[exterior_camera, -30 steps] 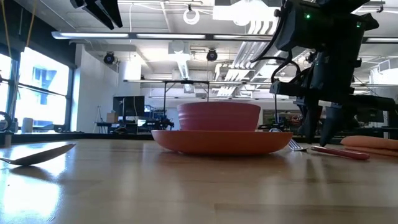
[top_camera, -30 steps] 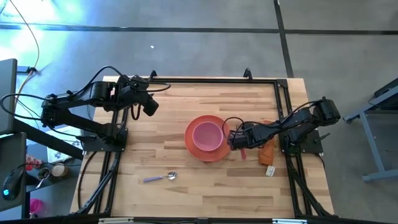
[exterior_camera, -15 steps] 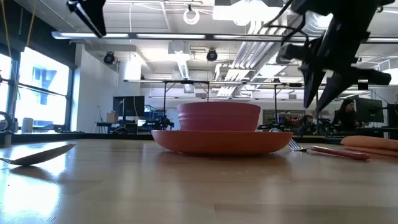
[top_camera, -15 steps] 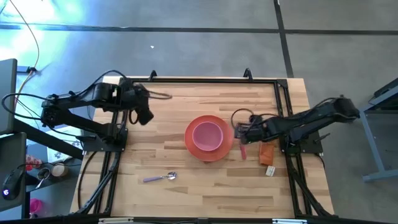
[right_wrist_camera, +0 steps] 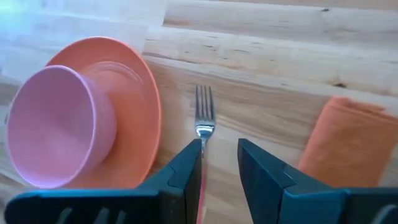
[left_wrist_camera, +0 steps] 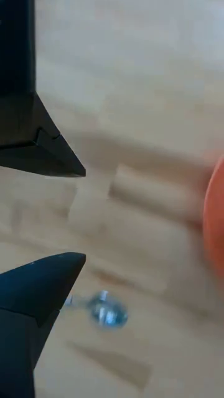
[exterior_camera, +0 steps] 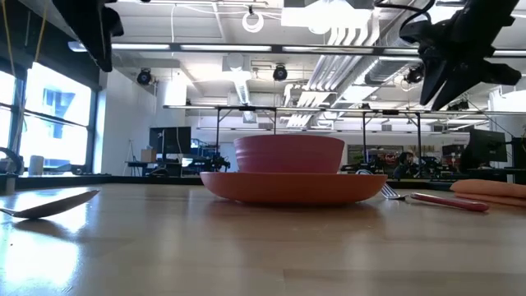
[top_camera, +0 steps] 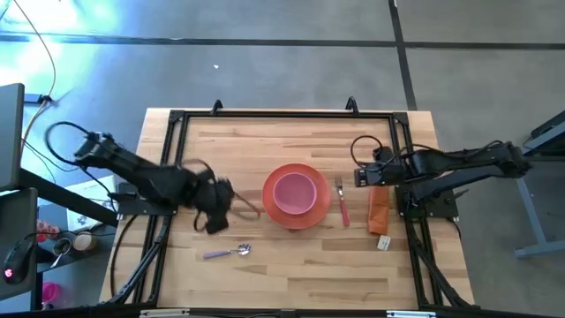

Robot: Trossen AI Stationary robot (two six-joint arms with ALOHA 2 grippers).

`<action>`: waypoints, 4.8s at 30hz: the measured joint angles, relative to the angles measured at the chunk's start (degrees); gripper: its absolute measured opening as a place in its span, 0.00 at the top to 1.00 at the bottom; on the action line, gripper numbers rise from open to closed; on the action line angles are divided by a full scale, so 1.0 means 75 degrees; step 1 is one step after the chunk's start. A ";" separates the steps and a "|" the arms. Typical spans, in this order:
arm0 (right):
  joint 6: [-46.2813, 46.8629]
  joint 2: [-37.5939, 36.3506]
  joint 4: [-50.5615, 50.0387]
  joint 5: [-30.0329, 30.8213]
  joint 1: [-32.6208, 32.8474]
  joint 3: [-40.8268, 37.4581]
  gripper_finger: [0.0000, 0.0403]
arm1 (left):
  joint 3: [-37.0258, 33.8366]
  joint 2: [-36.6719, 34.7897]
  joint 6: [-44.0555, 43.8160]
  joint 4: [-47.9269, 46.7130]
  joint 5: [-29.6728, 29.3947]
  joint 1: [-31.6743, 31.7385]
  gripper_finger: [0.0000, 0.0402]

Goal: Set table place
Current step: Put the spoon into the bowl on the plate

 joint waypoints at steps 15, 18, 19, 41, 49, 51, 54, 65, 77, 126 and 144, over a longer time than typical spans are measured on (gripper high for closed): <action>-0.1501 -0.0609 -0.0586 -0.0123 -0.0109 0.0000 0.77 | 0.0000 0.2037 -0.2175 0.1028 0.1684 -0.2065 0.51; -0.1659 -0.0635 -0.0646 -0.0122 -0.0109 0.0000 0.77 | 0.0003 0.2037 -0.2238 0.1476 0.1375 -0.2307 0.51; -0.1685 -0.0638 -0.0657 -0.0114 -0.0106 0.0000 0.77 | 0.0003 0.2044 -0.2241 0.1486 0.1280 -0.2370 0.51; -0.1816 -0.0641 -0.0719 -0.0094 -0.0106 0.0000 0.77 | -0.1685 0.2378 -0.2253 0.3542 0.1562 -0.2392 0.51; -0.1815 -0.0641 -0.0705 -0.0129 -0.0106 0.0000 0.77 | -0.2335 0.2378 -0.2477 0.4156 0.1545 -0.2392 0.51; -0.1815 -0.0641 -0.0702 -0.0144 -0.0106 0.0000 0.77 | -0.2503 0.2366 -0.2477 0.4292 0.1545 -0.2392 0.51; -0.1816 -0.0641 -0.0701 -0.0158 -0.0106 0.0000 0.77 | -0.2769 0.2313 -0.2535 0.4671 0.1572 -0.2392 0.51; -0.1813 -0.0641 -0.0695 -0.0035 -0.0106 0.0000 0.77 | -0.2900 0.2316 -0.3472 0.4630 0.1398 -0.2389 0.71; -0.1816 -0.0641 -0.0663 0.0135 -0.0105 0.0000 0.77 | -0.2904 0.2309 -0.4446 0.4597 0.1116 -0.2389 0.92; -0.2160 -0.0834 -0.0395 0.0285 -0.0106 -0.0003 0.77 | -0.2374 0.2701 -0.3424 0.3863 0.1581 -0.1538 0.31; -0.2160 -0.0836 -0.0395 0.0326 -0.0106 -0.0003 0.77 | -0.2400 0.2710 -0.4521 0.4048 0.1462 -0.1530 0.92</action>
